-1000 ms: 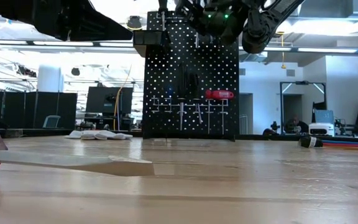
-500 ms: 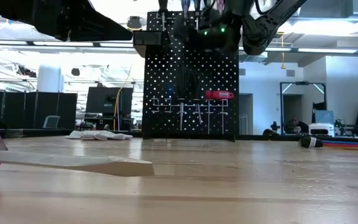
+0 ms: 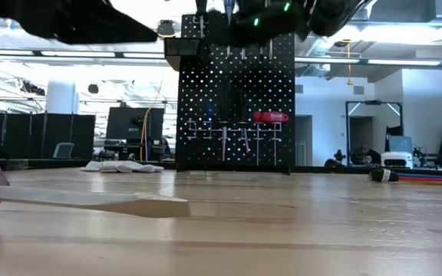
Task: Hang tools onto peg board
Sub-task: Hang the red transparent screwdriver on the pegboard
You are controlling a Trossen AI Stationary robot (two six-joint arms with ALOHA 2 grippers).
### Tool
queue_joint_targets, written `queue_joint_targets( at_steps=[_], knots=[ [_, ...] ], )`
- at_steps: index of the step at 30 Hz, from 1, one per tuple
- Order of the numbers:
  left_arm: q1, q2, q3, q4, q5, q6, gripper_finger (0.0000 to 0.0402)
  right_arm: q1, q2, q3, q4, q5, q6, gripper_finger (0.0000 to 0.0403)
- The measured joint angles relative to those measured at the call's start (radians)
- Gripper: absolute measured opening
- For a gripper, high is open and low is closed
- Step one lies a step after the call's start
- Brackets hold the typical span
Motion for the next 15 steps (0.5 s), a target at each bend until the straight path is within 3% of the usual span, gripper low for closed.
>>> queue_joint_targets(
  at_steps=[5,8,11,15],
  knots=[
    [-0.101,0.0,0.042,-0.123,0.02,0.016,0.0173,0.144,-0.064,0.0,-0.239,-0.025,-0.103,0.0226],
    [-0.17,0.0,0.078,-0.314,0.157,-0.037,0.0173,0.246,-0.085,0.0,-0.428,-0.09,-0.082,0.0225],
    [-0.225,0.0,0.104,-0.483,0.332,-0.231,0.0173,0.349,-0.087,0.0,-0.592,-0.17,0.007,0.0223],
    [-0.271,0.0,0.105,-0.562,0.408,-0.57,0.0173,0.477,-0.044,0.0,-0.679,-0.215,0.148,0.0223]
  ],
)
